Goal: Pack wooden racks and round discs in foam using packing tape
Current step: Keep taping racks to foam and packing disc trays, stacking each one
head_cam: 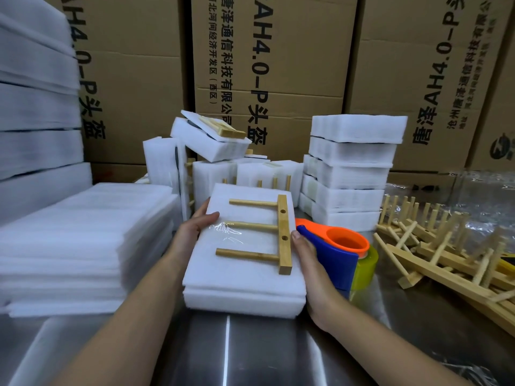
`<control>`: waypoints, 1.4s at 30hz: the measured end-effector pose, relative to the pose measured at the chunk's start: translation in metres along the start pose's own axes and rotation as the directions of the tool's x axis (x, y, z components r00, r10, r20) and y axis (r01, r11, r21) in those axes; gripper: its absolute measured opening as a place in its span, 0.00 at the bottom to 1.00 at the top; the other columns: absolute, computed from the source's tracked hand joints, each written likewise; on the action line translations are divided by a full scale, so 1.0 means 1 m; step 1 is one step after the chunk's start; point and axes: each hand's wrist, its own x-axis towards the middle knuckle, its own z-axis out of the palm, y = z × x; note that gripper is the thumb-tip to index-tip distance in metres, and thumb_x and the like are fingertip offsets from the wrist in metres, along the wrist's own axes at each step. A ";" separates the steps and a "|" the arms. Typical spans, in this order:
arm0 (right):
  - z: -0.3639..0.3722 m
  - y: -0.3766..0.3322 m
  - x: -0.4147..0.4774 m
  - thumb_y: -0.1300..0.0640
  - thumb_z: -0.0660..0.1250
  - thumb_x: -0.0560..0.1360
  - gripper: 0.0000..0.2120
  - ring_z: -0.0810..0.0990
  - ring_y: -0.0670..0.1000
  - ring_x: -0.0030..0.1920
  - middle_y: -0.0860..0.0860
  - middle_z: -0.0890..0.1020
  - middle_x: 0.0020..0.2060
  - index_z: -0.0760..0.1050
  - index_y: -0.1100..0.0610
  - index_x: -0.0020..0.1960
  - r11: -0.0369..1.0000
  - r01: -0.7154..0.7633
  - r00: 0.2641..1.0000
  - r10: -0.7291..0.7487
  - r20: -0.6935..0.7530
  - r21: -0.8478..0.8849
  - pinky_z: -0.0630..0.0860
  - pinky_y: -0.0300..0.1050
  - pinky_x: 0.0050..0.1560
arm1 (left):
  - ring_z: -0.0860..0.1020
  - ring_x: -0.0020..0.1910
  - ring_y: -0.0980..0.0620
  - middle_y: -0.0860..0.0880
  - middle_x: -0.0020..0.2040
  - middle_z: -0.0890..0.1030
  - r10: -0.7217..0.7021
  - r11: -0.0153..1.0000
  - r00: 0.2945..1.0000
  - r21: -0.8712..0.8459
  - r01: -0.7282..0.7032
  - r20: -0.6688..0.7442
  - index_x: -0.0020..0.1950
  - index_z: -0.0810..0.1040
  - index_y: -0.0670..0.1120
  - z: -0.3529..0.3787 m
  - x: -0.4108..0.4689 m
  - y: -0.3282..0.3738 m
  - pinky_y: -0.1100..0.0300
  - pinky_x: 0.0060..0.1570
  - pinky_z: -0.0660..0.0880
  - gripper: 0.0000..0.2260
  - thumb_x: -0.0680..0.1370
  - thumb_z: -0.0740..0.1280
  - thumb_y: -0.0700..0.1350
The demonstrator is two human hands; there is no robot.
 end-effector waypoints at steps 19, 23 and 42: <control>-0.001 -0.016 -0.010 0.41 0.69 0.69 0.33 0.82 0.48 0.55 0.45 0.82 0.57 0.65 0.44 0.72 0.993 -0.118 0.959 0.113 0.261 0.005 0.79 0.47 0.56 | 0.83 0.47 0.38 0.39 0.53 0.82 -0.169 0.986 0.982 0.017 0.168 0.088 0.64 0.75 0.49 -0.004 -0.017 0.000 0.47 0.37 0.80 0.25 0.68 0.71 0.35; 0.007 -0.035 -0.015 0.42 0.79 0.58 0.48 0.80 0.44 0.58 0.39 0.79 0.60 0.58 0.36 0.72 0.991 -0.111 0.924 0.130 0.360 -0.072 0.77 0.42 0.57 | 0.84 0.40 0.42 0.39 0.46 0.84 -0.194 0.981 0.981 -0.012 0.194 0.017 0.65 0.74 0.40 -0.004 -0.018 0.009 0.53 0.32 0.80 0.21 0.72 0.65 0.41; 0.000 -0.136 0.079 0.56 0.68 0.72 0.06 0.83 0.54 0.40 0.54 0.83 0.43 0.77 0.54 0.49 0.982 -0.158 0.987 0.156 0.031 0.104 0.81 0.46 0.34 | 0.76 0.52 0.46 0.43 0.62 0.73 -0.176 0.966 0.945 -0.234 0.111 -0.277 0.56 0.75 0.49 -0.013 0.028 -0.029 0.49 0.53 0.72 0.09 0.77 0.61 0.46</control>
